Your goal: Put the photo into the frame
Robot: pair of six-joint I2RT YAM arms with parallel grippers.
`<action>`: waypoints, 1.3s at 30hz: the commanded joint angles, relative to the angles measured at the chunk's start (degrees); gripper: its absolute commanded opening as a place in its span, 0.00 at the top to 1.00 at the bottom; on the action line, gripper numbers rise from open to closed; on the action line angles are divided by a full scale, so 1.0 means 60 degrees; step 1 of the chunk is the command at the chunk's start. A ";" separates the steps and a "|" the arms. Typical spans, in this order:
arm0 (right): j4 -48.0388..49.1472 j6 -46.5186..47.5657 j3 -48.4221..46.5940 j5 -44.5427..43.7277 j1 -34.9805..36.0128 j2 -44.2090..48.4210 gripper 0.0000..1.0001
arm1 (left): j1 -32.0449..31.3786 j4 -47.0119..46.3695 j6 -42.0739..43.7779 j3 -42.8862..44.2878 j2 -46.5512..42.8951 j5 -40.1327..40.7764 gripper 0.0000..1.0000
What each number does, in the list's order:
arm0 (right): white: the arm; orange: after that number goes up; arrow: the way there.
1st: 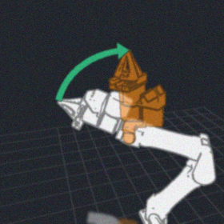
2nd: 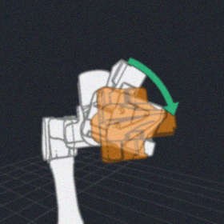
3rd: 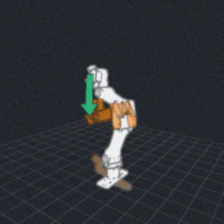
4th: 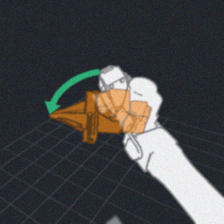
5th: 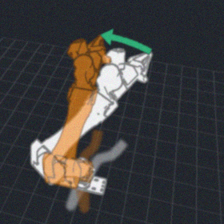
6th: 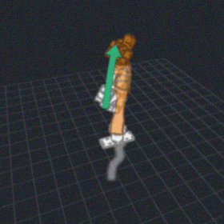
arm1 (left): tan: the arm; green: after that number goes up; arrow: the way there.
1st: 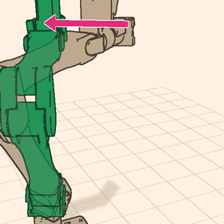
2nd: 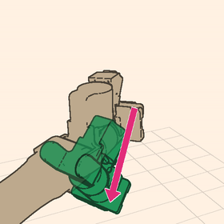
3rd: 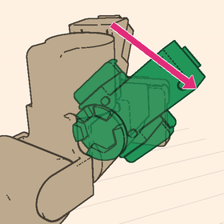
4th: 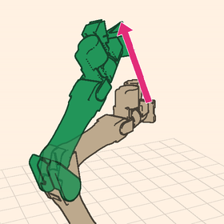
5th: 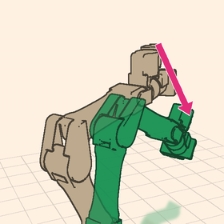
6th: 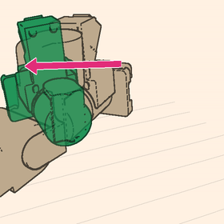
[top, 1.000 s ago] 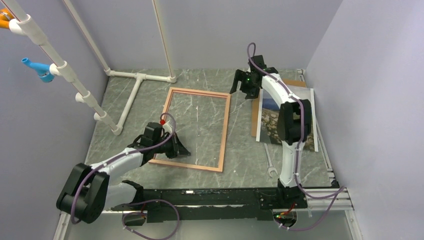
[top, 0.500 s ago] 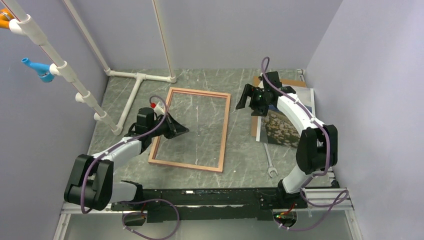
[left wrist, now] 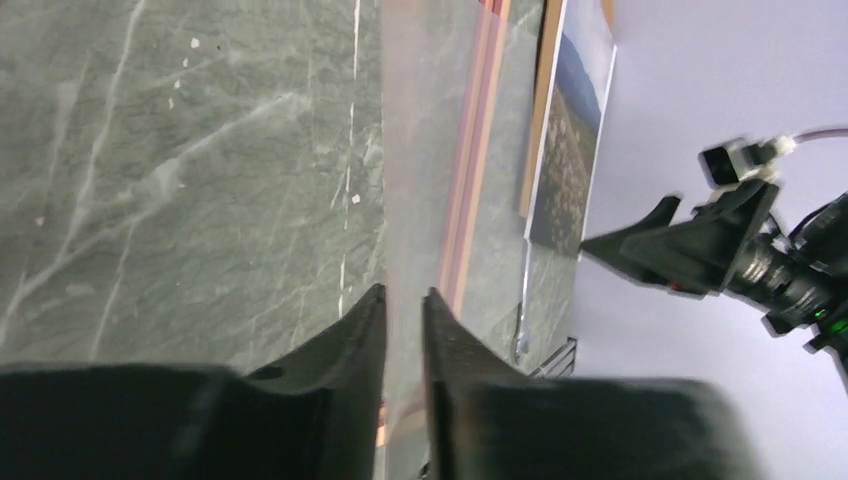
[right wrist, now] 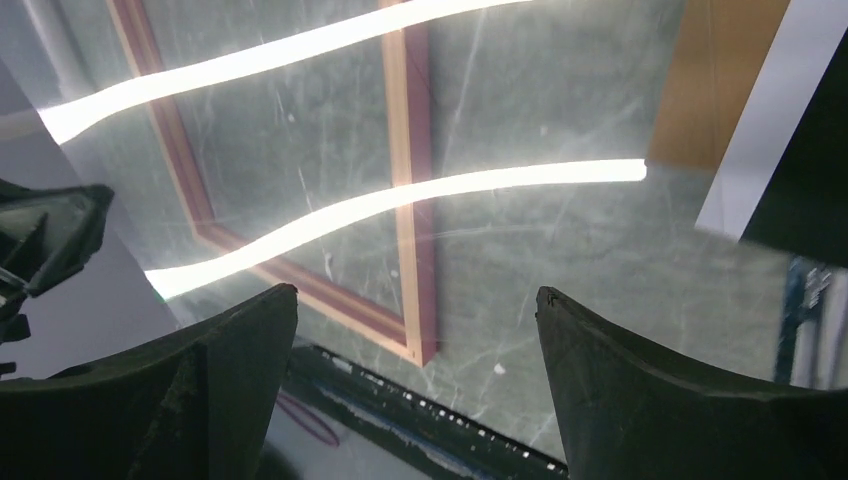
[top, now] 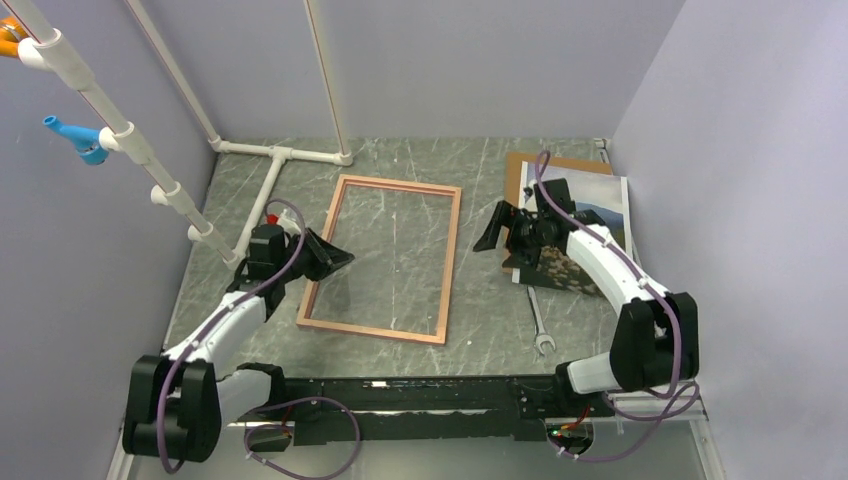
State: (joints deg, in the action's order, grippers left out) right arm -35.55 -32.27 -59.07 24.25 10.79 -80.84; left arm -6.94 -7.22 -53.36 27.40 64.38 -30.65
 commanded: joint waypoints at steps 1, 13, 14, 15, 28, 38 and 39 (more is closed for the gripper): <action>0.0653 -0.1117 0.1222 0.0875 0.0148 0.1067 0.09 | 0.0073 0.1101 0.0681 0.0181 -0.0915 0.0856 0.63; 0.1422 -0.3838 0.3989 0.1014 0.2932 0.2482 0.09 | 0.0073 0.3948 0.2430 0.0546 -0.1642 0.1989 0.24; 0.1663 -0.4121 0.4182 0.1053 0.2996 0.2537 0.09 | 0.0073 0.4032 0.2510 0.0617 -0.1691 0.2013 0.24; 0.1888 -0.4404 0.4424 0.1065 0.3052 0.2597 0.09 | 0.0073 0.4125 0.2586 0.0707 -0.1728 0.1996 0.24; 0.4265 -0.6198 0.6113 0.0172 0.3067 0.2669 0.11 | 0.0073 0.4246 0.2833 0.1827 -0.1830 0.0539 0.25; 0.3958 -0.3749 0.3952 0.0006 0.0274 0.0780 0.11 | 0.0073 0.4434 0.2794 0.1638 -0.2014 0.0193 0.26; 0.3751 -0.3394 0.3522 0.0006 -0.0028 0.0545 0.11 | 0.0073 0.4482 0.2812 0.1631 -0.2034 0.0184 0.26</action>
State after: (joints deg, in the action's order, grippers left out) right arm -12.69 -62.08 -29.06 25.85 17.19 -74.26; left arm -6.81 19.09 -37.06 36.69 53.67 -28.03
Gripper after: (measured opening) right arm 0.891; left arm 0.741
